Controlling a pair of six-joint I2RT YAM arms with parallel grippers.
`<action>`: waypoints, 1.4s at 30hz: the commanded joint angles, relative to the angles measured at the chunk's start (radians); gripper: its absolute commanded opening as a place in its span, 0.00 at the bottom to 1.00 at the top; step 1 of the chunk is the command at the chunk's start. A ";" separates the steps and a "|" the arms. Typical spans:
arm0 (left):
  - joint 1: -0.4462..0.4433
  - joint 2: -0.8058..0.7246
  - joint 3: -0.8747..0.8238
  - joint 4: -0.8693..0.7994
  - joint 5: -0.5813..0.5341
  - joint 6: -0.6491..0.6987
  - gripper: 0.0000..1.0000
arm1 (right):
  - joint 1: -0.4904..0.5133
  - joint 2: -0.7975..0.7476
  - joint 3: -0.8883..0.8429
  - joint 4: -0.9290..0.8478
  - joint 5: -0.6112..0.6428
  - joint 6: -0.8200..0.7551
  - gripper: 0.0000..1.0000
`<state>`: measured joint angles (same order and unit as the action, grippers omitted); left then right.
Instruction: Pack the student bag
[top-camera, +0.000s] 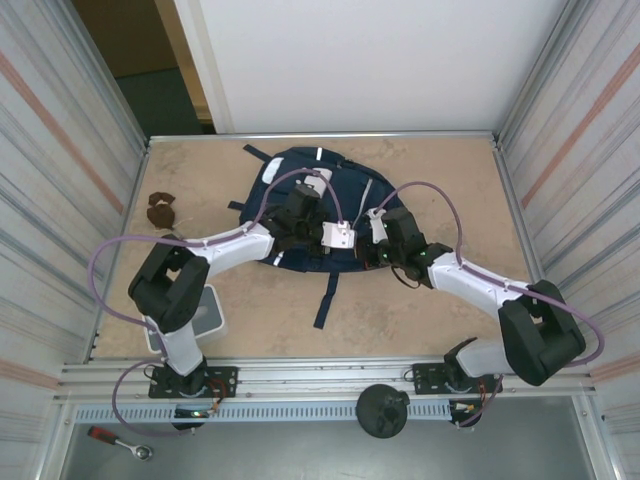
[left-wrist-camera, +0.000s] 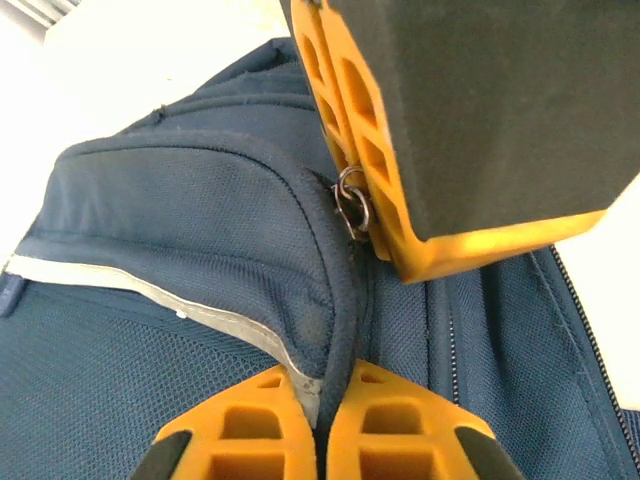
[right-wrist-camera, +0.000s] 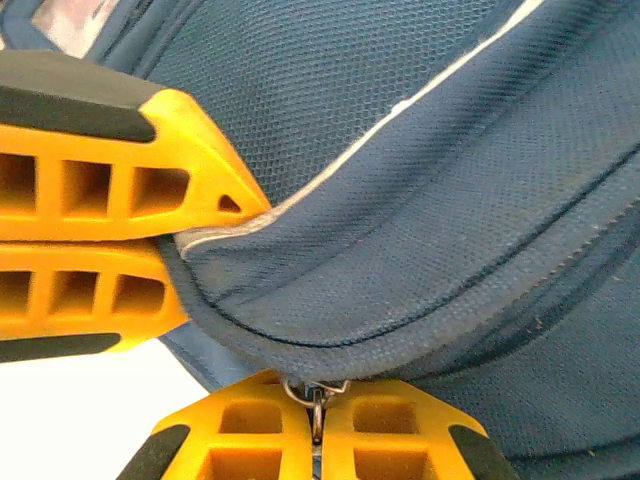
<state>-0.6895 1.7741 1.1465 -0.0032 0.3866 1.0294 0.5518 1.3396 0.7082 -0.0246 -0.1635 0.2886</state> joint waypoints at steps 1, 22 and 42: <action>0.045 -0.059 -0.033 0.006 0.041 0.027 0.00 | 0.007 -0.081 0.007 -0.119 0.206 0.021 0.00; 0.160 -0.129 -0.110 -0.058 0.071 0.090 0.00 | -0.026 -0.140 0.050 -0.330 0.268 -0.117 0.00; 0.208 -0.242 -0.213 -0.057 0.186 -0.071 0.34 | -0.039 -0.003 0.137 -0.233 0.105 -0.078 0.00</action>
<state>-0.5098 1.6035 0.9527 -0.0200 0.6022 1.0721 0.5003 1.3472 0.8448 -0.2489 -0.1001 0.1757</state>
